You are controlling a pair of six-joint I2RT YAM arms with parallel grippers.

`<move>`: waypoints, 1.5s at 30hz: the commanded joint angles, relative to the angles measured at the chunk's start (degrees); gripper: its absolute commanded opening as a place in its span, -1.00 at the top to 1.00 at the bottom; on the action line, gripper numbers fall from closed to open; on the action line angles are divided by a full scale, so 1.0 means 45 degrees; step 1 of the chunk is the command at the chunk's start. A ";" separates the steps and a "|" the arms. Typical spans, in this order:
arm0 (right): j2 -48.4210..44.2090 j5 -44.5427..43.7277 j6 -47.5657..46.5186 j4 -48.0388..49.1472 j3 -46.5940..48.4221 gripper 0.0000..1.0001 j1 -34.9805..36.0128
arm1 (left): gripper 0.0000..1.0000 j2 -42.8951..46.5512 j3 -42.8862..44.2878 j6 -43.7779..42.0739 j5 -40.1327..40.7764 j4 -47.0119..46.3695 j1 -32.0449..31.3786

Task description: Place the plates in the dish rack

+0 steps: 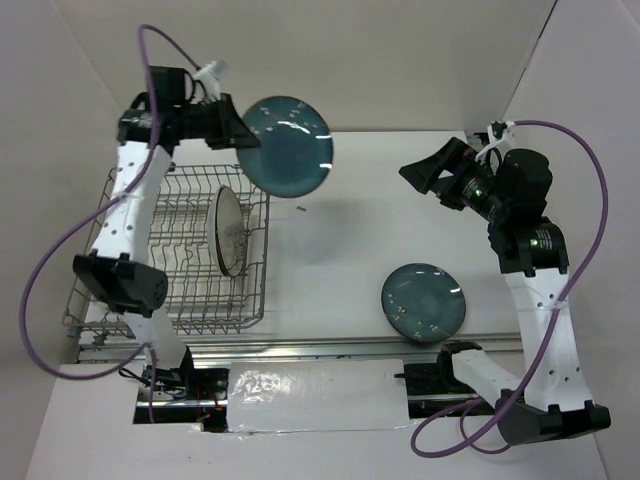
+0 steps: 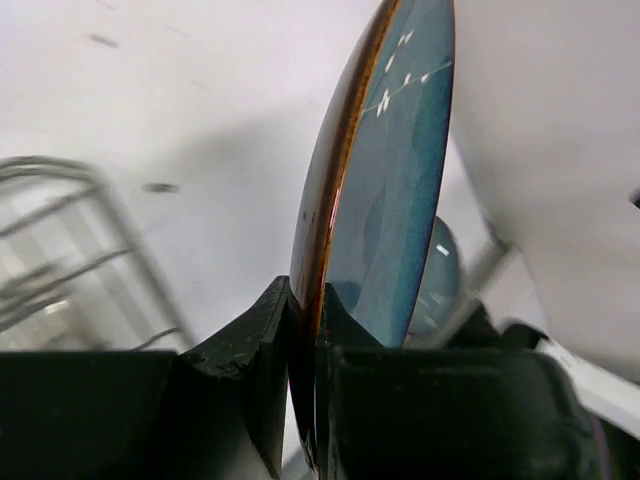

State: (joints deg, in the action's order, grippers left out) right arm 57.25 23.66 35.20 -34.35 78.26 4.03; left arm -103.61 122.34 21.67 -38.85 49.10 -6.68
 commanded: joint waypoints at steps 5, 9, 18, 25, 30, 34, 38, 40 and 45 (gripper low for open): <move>-0.0302 -0.1078 -0.0946 -0.1154 0.0538 -0.98 0.0080 | 1.00 0.4466 -0.0659 -0.1377 0.5834 -0.1103 0.2361; 0.0030 -0.0864 -0.1084 -0.1469 0.0461 -0.99 0.0041 | 1.00 0.6051 -0.2927 -0.1262 0.8296 -0.2276 0.3745; 0.1026 0.0072 -0.0947 -0.1020 0.0304 -0.99 0.0041 | 1.00 0.6697 -0.5271 -0.3797 1.0915 -0.4210 0.4589; 0.1554 0.0621 -0.1045 -0.0824 0.0187 -0.98 0.0042 | 1.00 0.7691 -0.7438 -0.3156 0.9069 -0.4349 0.4707; 0.1516 0.0718 -0.1045 -0.0630 -0.0105 -0.98 0.0061 | 1.00 0.7811 -0.8085 -0.3448 0.8340 -0.4057 0.4356; 0.1496 0.0816 -0.1006 -0.0648 -0.0106 -0.98 0.0080 | 1.00 0.7810 -0.8378 -0.3449 0.8536 -0.3939 0.3750; 0.1476 0.0758 -0.1045 -0.0687 -0.0125 -0.98 0.0100 | 1.00 0.7927 -0.8749 -0.3507 0.8942 -0.4056 0.3418; 0.1476 0.0777 -0.0967 -0.0668 -0.0145 -0.98 0.0119 | 1.00 0.8044 -0.9158 -0.3624 0.9024 -0.4250 0.3223; 0.1554 0.0816 -0.0967 -0.0707 -0.0106 -0.98 0.0100 | 1.00 0.8142 -0.9492 -0.3800 0.9782 -0.4330 0.2735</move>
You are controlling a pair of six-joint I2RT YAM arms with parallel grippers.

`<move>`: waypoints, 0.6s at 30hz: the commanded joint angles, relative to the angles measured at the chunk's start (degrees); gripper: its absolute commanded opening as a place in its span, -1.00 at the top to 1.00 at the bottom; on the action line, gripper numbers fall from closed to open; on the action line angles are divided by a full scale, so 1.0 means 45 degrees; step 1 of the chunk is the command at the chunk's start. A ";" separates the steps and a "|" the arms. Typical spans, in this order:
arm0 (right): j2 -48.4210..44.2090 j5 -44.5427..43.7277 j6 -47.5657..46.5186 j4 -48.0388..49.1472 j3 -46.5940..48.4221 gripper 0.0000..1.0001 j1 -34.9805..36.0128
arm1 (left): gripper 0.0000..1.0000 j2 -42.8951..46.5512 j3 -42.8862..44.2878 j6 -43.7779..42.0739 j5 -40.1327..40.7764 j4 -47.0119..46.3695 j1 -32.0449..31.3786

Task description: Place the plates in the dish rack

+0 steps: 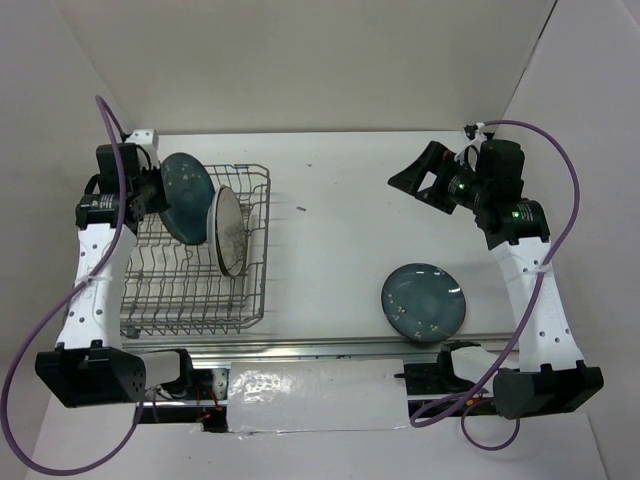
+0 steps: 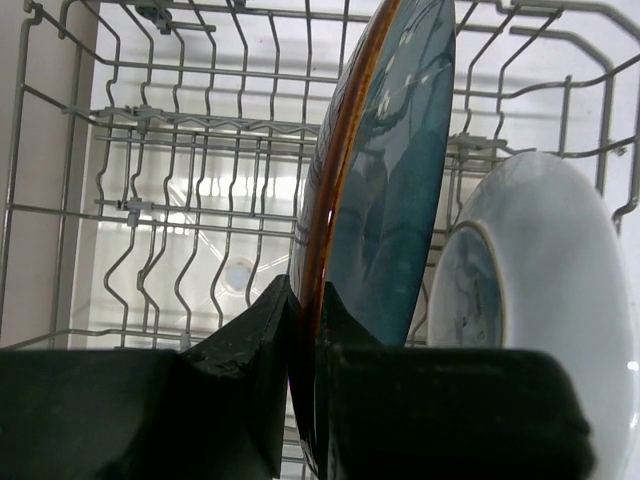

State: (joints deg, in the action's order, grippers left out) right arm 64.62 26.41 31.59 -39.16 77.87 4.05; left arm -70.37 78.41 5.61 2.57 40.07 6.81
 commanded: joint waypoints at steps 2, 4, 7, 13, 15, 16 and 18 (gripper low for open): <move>-0.0082 0.0282 -0.0146 0.0439 -0.0038 -0.98 0.0115 | 1.00 0.0832 0.0154 -0.0328 0.0815 -0.2265 -0.0379; -0.0063 0.0302 -0.0165 0.0459 -0.0038 -0.98 0.0115 | 1.00 0.1008 -0.0139 -0.0270 0.0856 -0.2284 -0.0614; -0.0024 0.0283 -0.0243 0.0362 -0.0018 -0.98 0.0134 | 1.00 0.1359 -0.0666 -0.0036 0.0757 -0.2284 -0.0790; 0.0074 0.0478 -0.0224 0.0459 -0.0058 -0.98 0.0173 | 1.00 0.1517 -0.1330 -0.0133 0.2314 -0.2557 -0.1297; 0.0054 0.0439 -0.0243 0.0459 -0.0057 -0.98 0.0154 | 1.00 0.1497 -0.1545 -0.0133 0.2553 -0.2636 -0.1376; 0.0054 0.0419 -0.0244 0.0440 -0.0077 -0.98 0.0154 | 1.00 0.1516 -0.1604 -0.0113 0.2670 -0.2713 -0.1396; 0.0015 0.0380 -0.0244 0.0401 -0.0077 -0.99 0.0134 | 1.00 0.1633 -0.1838 -0.0152 0.2865 -0.2830 -0.1844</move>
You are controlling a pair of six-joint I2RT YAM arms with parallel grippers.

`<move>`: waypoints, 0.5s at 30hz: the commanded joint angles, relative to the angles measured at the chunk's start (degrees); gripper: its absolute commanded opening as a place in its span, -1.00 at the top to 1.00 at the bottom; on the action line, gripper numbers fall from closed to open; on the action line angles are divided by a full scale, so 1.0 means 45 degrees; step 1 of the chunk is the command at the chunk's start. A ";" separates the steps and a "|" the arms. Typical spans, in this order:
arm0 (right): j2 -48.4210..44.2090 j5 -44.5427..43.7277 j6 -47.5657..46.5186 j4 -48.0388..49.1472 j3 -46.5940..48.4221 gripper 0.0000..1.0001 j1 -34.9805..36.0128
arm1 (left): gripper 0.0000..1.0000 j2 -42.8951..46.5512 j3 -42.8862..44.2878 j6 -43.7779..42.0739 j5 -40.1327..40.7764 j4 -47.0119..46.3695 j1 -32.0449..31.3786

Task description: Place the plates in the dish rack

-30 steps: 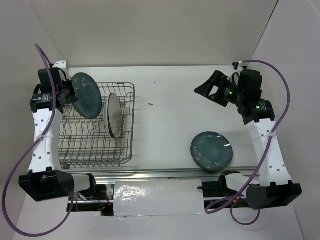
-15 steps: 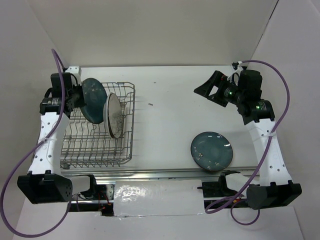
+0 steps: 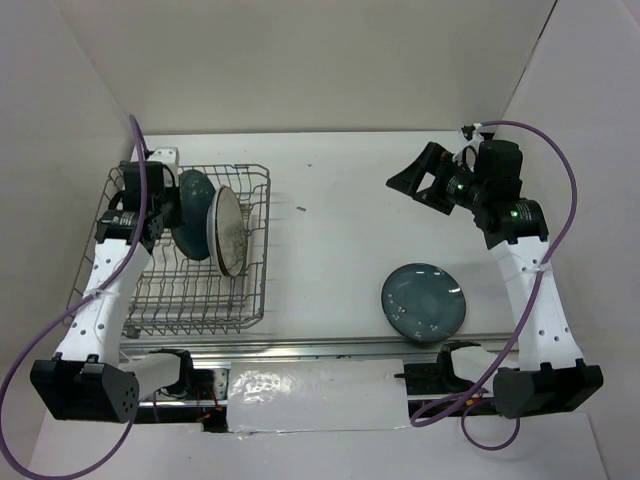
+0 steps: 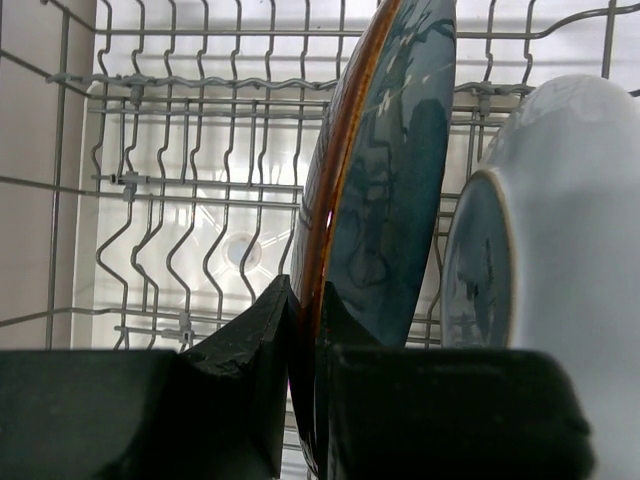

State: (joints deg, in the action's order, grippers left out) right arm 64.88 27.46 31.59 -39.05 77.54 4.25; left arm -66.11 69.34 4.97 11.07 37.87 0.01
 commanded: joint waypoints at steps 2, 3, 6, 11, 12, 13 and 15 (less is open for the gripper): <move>-0.0043 0.0147 -0.0244 0.0357 -0.0043 -0.99 0.0091 | 1.00 0.0823 -0.0076 -0.0186 0.1231 -0.2574 -0.0470; -0.0043 0.0128 -0.0244 0.0396 -0.0082 -0.99 0.0090 | 1.00 0.0842 -0.0096 -0.0206 0.1193 -0.2633 -0.0510; -0.0043 0.0166 -0.0243 0.0415 -0.0121 -0.99 0.0110 | 1.00 0.0960 -0.0291 -0.0343 0.1581 -0.2711 -0.0783; -0.0004 0.0147 -0.0224 0.0455 -0.0160 -0.99 0.0090 | 1.00 0.1311 -0.0858 -0.0637 0.2636 -0.3122 -0.1251; 0.0015 0.0166 -0.0224 0.0455 -0.0180 -0.99 0.0090 | 1.00 0.1389 -0.0916 -0.0578 0.2889 -0.3083 -0.1330; 0.0035 0.0186 -0.0243 0.0455 -0.0180 -0.99 0.0090 | 1.00 0.1467 -0.0936 -0.0481 0.3104 -0.3044 -0.1427; 0.0015 0.0206 -0.0166 0.0532 -0.0238 -0.99 0.0090 | 1.00 0.1487 -0.0956 -0.0168 0.3805 -0.2889 -0.1740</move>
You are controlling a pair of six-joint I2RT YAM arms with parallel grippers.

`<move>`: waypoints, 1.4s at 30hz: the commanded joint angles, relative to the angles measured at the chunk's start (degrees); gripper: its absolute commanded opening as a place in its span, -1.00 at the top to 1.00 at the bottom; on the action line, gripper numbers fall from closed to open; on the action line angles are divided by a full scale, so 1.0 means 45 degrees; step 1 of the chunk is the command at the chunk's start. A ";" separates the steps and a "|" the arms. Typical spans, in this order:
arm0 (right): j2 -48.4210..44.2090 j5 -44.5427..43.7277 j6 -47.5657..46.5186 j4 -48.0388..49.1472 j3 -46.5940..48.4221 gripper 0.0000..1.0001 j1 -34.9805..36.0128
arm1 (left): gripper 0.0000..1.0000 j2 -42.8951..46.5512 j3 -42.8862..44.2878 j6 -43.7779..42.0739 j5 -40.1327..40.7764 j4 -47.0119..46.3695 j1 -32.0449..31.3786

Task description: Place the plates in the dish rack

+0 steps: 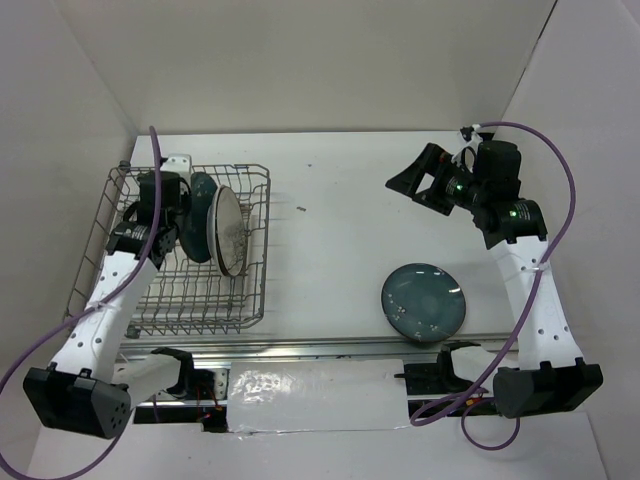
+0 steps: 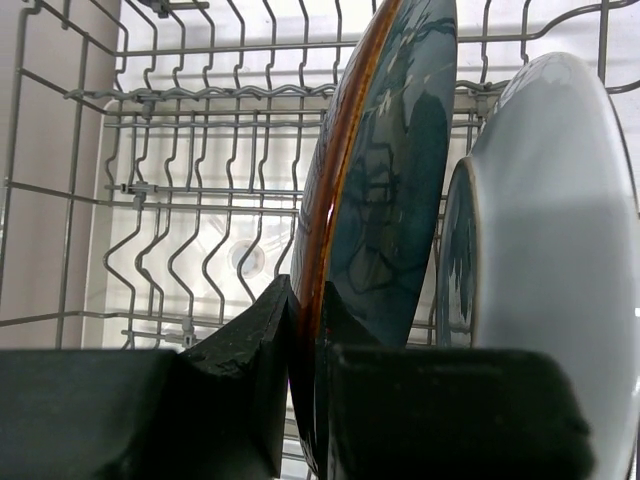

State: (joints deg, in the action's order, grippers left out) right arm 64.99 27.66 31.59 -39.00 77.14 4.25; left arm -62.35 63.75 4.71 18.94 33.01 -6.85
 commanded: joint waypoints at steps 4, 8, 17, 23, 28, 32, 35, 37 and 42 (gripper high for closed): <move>-0.0009 0.0182 -0.0165 0.0523 -0.0131 -0.99 0.0129 | 1.00 0.0555 0.0288 0.1020 0.3444 -0.1264 -0.1149; -0.0067 0.0104 -0.0185 0.0465 -0.0170 -0.98 0.0129 | 1.00 0.0535 0.0131 0.1102 0.5008 -0.1418 -0.1992; 0.0011 0.0123 -0.0185 0.0523 -0.0249 -0.99 0.0110 | 1.00 -0.0129 0.0970 0.4305 0.6260 0.1861 -0.2969; 0.0088 0.0181 -0.0166 0.0581 -0.0249 -0.99 0.0110 | 1.00 -0.0071 0.1108 0.5554 0.6358 0.3073 -0.3262; 0.0069 0.0201 -0.0165 0.0582 -0.0248 -0.99 0.0130 | 0.66 -0.0266 0.1205 0.5595 0.6163 0.3289 -0.3302; -0.0009 0.0162 -0.0205 0.0523 -0.0229 -0.99 0.0130 | 0.32 -0.0520 0.1420 0.5944 0.5948 0.3776 -0.3302; -0.0029 0.0123 -0.0185 0.0542 -0.0288 -0.99 0.0130 | 0.19 -0.0598 0.1557 0.6102 0.5889 0.4010 -0.3302; 0.0010 0.0142 -0.0166 0.0562 -0.0307 -0.99 0.0130 | 0.02 -0.0520 0.1557 0.5986 0.5850 0.3953 -0.3302; -0.0009 0.0162 -0.0204 0.0601 -0.0405 -1.00 0.0130 | -0.26 -0.0228 0.1401 0.5517 0.5596 0.3406 -0.3302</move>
State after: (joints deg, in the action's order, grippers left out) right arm 65.12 27.86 31.59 -38.54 75.70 4.29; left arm -65.06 68.38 30.09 42.44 50.15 -21.87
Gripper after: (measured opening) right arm 0.996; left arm 0.620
